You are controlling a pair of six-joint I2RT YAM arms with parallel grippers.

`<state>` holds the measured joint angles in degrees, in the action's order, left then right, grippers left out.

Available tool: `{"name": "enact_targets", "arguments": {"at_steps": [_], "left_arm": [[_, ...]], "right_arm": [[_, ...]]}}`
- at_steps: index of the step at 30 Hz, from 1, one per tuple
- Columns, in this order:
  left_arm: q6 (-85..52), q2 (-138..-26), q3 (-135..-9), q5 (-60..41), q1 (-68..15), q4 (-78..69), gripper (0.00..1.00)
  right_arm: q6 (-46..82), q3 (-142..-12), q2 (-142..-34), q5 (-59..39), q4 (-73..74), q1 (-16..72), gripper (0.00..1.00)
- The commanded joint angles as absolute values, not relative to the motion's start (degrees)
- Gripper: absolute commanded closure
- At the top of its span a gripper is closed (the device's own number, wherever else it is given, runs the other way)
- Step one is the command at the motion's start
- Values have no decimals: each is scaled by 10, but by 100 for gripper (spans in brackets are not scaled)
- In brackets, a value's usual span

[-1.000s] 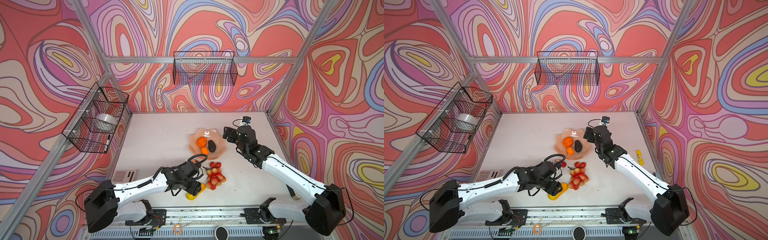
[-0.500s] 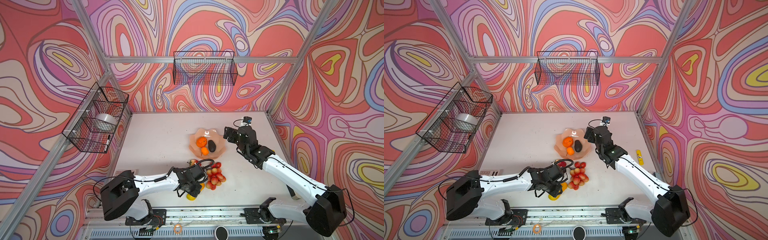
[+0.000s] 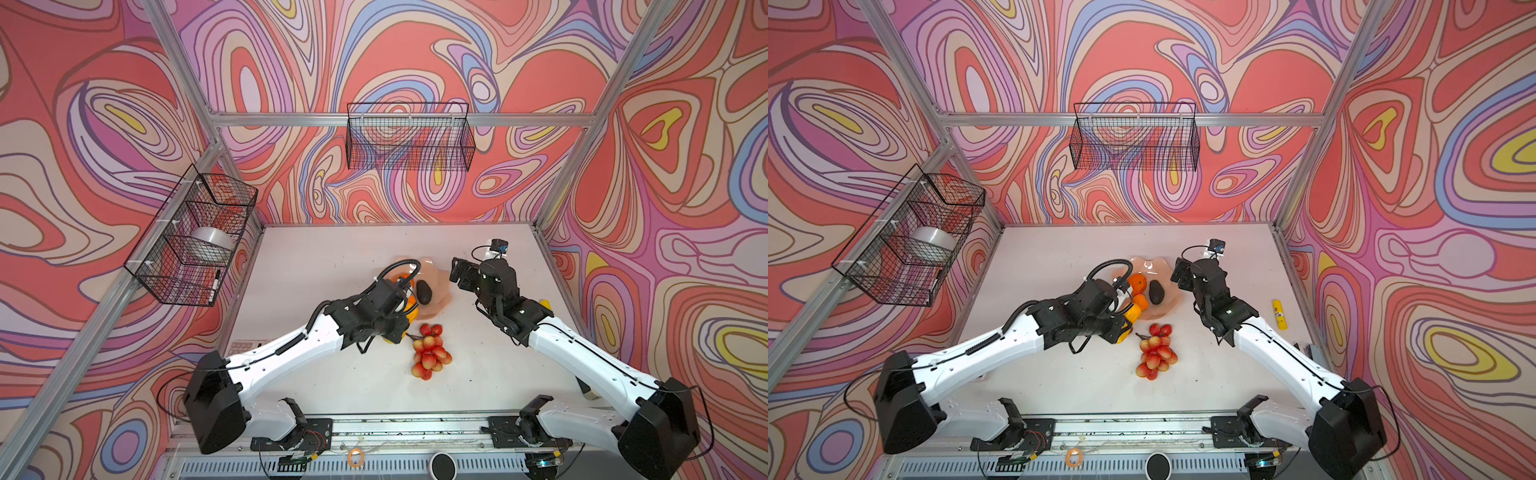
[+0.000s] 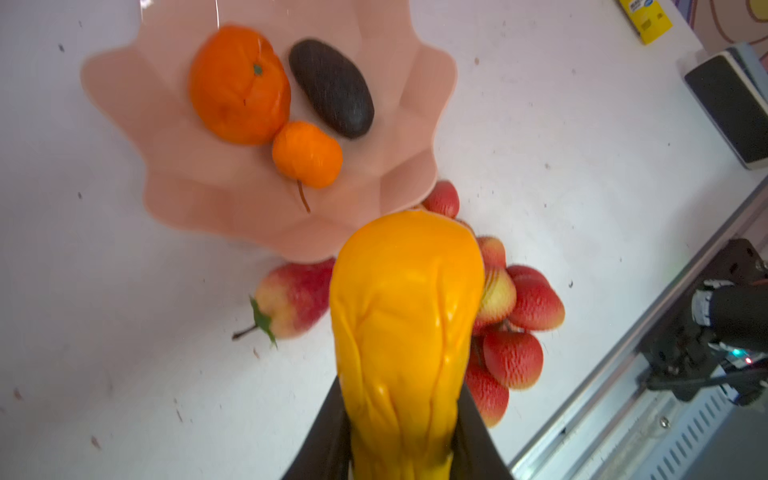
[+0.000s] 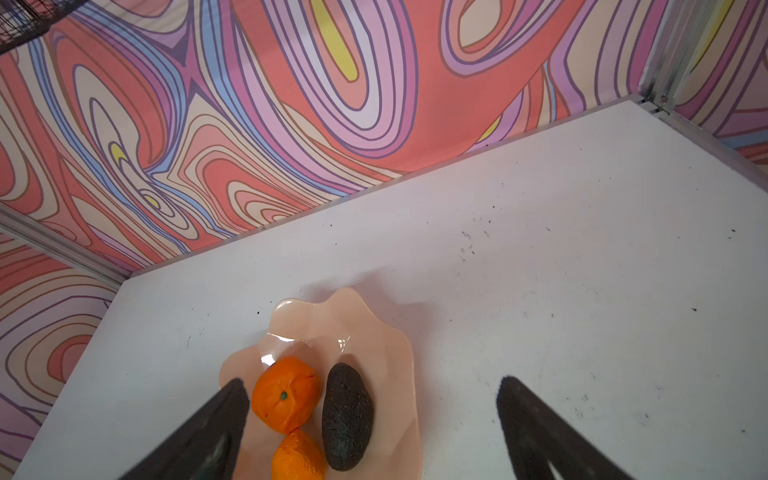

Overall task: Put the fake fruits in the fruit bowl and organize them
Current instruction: 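Carry the yellow fruit with the left gripper into the bowl and release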

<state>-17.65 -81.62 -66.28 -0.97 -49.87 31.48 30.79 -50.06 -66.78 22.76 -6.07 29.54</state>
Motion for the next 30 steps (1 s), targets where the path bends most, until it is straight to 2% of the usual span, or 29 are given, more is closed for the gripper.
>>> {"name": "enact_targets", "arguments": {"at_steps": [1, 4, 10, 19, 21, 26, 30], "left_arm": [[-98, -917, -752, -29, -482, 301, 79], [-85, -1006, -831, -69, -463, 295, 79], [-68, -1149, -952, -80, -460, 300, 77], [-88, -1262, -1031, -84, -455, 301, 74], [-93, -1266, -1031, -81, -453, 303, 69], [-111, -1223, -1001, -81, -446, 275, 42], [-114, -1159, -984, -66, -439, 258, 32]], "right_arm": [[310, -493, -634, 245, -69, 290, 2], [308, -482, -598, 251, -78, 290, 2], [309, -477, -552, 260, -108, 287, 2], [310, -479, -556, 249, -114, 286, 2], [309, -482, -559, 246, -115, 286, 2], [299, -489, -565, 248, -115, 286, 2], [280, -500, -568, 250, -121, 286, 2]]}}
